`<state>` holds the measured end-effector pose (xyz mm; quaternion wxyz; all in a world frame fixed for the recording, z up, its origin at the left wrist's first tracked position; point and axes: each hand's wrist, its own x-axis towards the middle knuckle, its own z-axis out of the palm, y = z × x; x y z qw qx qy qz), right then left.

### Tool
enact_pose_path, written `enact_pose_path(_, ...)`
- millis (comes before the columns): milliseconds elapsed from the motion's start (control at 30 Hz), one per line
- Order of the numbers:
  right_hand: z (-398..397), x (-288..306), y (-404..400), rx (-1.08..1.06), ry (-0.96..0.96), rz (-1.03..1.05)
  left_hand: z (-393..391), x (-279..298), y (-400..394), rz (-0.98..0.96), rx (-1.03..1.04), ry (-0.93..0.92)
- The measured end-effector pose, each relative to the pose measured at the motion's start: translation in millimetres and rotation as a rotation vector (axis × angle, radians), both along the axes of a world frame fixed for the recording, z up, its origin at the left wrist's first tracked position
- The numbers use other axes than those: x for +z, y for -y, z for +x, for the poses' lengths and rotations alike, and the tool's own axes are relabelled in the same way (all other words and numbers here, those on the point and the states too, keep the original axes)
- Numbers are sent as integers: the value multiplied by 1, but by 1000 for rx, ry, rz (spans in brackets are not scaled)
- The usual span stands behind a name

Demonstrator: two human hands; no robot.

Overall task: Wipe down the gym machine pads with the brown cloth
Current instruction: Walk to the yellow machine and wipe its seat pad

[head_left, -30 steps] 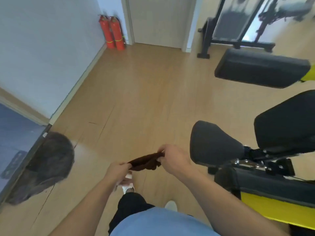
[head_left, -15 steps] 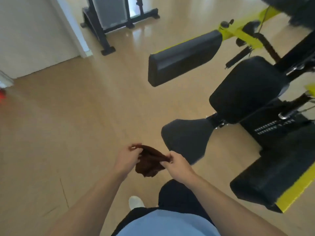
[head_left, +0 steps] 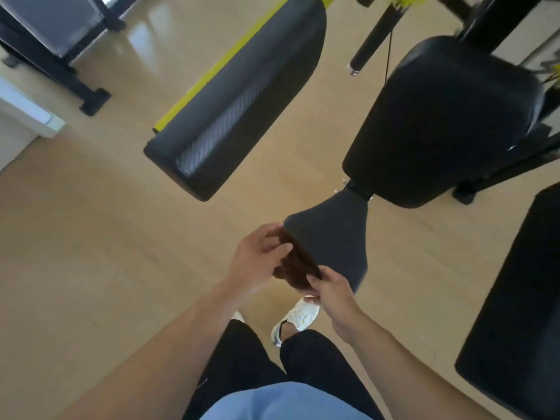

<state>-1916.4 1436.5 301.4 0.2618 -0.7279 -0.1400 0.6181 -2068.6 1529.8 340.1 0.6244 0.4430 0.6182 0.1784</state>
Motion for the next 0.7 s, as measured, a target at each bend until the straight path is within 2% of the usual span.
enact_pose_path(33, 10, -10, 2, -97, 24, -27, 7, -7, -6, -30, -33, 41)
enact_pose_path(100, 25, -34, 11, -119, 235, -111, 16, -29, -17, -50, -61, 0)
enact_pose_path(167, 28, -52, 14, -42, 446, -203, 18, -55, -26, -46, -58, -212)
enact_pose_path(200, 25, -58, 12, -23, 495, -189, 16, -70, -30, -60, -74, -335)
enact_pose_path(267, 10, -74, 3, 69, 564, -109, 11, -104, -34, -98, -136, -426)
enact_pose_path(400, -18, -126, -31, 275, 763, -149, 5, -173, -25, -191, -346, -413)
enact_pose_path(567, -36, -184, -56, 286, 904, -226, 21, -216, -16, -140, -227, -349)
enact_pose_path(700, -26, -201, -59, 403, 1016, -57, 27, -235, -15, -22, -202, -349)
